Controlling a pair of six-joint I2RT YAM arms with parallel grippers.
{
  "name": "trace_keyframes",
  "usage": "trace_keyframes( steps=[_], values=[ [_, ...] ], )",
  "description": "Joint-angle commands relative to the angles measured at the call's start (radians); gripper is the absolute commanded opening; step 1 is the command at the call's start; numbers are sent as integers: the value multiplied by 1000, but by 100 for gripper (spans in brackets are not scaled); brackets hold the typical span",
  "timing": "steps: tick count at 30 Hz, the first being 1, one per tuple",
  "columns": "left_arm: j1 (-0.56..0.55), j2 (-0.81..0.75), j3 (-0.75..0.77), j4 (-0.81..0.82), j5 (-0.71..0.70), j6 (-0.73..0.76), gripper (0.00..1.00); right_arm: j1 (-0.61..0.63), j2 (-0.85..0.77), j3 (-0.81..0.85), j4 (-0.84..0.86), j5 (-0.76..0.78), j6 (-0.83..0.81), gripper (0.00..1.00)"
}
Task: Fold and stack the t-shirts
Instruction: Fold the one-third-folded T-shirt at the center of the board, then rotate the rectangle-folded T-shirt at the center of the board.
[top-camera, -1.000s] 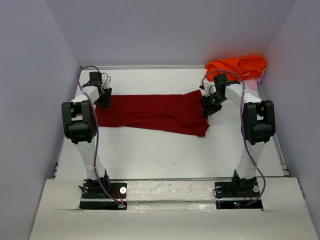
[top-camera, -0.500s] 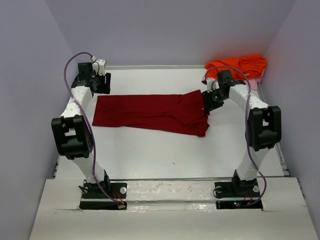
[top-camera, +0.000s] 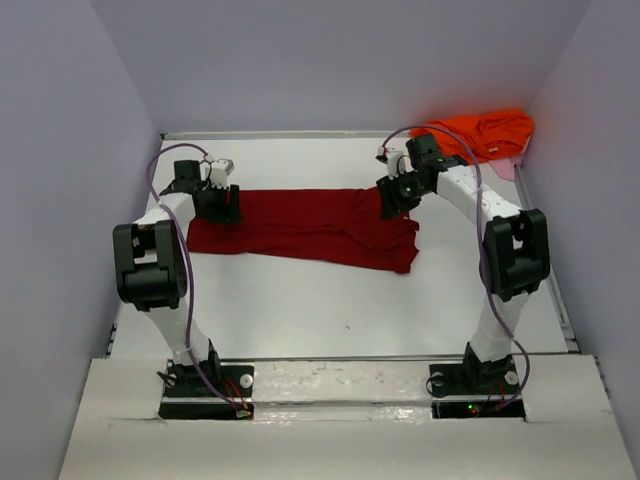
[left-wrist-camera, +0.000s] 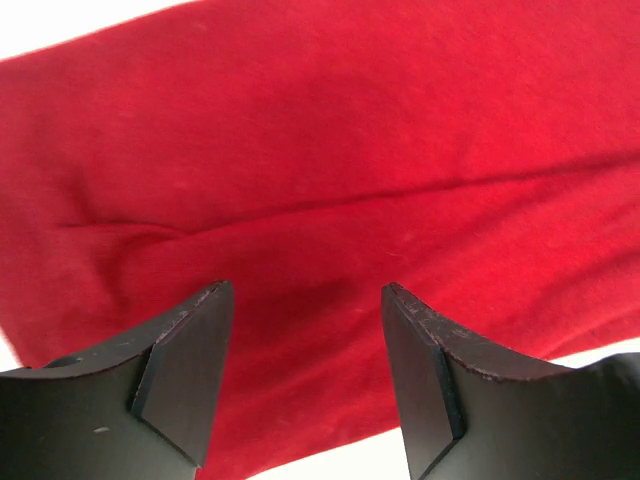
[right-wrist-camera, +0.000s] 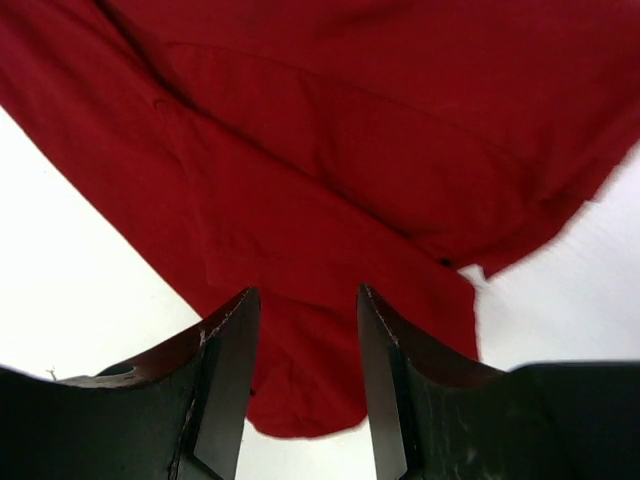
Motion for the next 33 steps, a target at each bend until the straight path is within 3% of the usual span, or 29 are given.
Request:
trace_keyframes(
  steps=[1, 10, 18, 33],
  values=[
    [-2, -112, -53, 115, 106, 14, 70, 49, 91, 18, 14, -27, 23, 50],
    [21, -230, -82, 161, 117, -22, 70, 60, 204, 32, 8, 5, 30, 49],
    [33, -319, -102, 187, 104, -47, 70, 60, 328, 113, 2, 148, 44, 49],
    [34, -356, -108, 186, 94, -41, 70, 51, 552, 506, 26, 326, 88, 49]
  ],
)
